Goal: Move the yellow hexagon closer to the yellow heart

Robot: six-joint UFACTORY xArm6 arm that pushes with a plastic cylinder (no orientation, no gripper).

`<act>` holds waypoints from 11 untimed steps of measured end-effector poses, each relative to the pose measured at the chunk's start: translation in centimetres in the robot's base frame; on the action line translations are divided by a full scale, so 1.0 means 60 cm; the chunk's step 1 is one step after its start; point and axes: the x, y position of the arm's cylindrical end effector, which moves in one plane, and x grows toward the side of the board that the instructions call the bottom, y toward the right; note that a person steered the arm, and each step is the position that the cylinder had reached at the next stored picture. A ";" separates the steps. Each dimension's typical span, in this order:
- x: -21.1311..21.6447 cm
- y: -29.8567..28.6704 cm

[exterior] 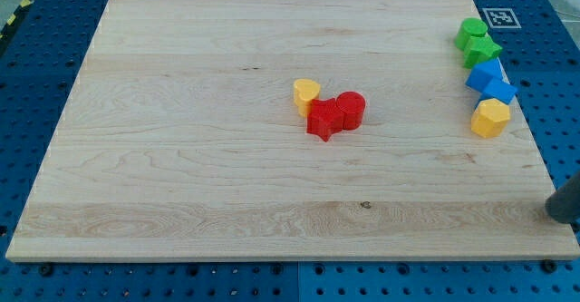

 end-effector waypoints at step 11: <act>-0.174 -0.019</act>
